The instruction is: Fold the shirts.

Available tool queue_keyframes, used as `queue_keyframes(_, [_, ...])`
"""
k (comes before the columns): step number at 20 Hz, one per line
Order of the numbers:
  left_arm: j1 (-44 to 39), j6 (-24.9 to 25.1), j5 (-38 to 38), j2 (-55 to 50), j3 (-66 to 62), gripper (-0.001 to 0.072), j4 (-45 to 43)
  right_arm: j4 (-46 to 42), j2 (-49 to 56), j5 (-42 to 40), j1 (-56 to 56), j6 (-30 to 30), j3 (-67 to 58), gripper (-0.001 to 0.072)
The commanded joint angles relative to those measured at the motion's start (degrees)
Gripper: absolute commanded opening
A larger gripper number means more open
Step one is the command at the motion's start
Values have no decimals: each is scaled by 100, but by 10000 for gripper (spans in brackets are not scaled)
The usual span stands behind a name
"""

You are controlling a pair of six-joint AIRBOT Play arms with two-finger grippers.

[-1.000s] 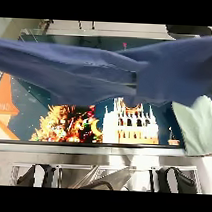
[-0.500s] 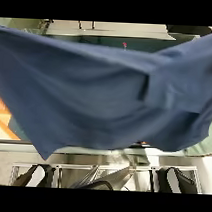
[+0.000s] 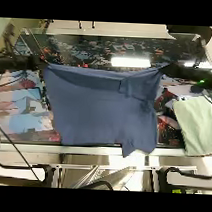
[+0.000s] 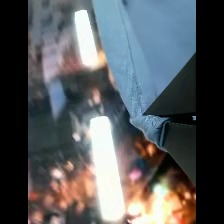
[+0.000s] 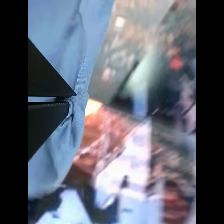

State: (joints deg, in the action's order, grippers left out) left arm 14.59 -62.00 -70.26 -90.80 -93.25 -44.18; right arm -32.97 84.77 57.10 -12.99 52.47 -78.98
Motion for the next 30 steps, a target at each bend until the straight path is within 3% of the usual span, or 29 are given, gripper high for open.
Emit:
queue_keyframes(1, [-79,50,201,-997,-177,16,-133,264,1220,-284,98,35,-417,14])
queue_keyframes(4, [-85,-63,-306,-1558,-726,17,-197,92,1469,-197,-33,122,-522,14])
queue_keyframes(9, [-168,-564,-627,-2041,-1060,17,-944,-1311,1856,131,-125,752,-518,14])
queue_keyframes(26, [-229,-601,-485,-2472,-1062,20,-960,-1349,2114,-59,-120,763,-520,33])
queue_keyframes(27, [-229,-601,-584,-2465,-1064,84,-957,-1351,2107,-9,-120,881,-522,174])
queue_keyframes(28, [-229,-603,-702,-2463,-1075,493,-960,-1355,2087,44,-138,1051,-522,342])
queue_keyframes(29, [-229,-673,-807,-2455,-1078,685,-962,-1357,2057,125,-155,1185,-525,364])
queue_keyframes(30, [-227,-737,-940,-2428,-1075,683,-977,-1357,2006,254,-197,1373,-525,362])
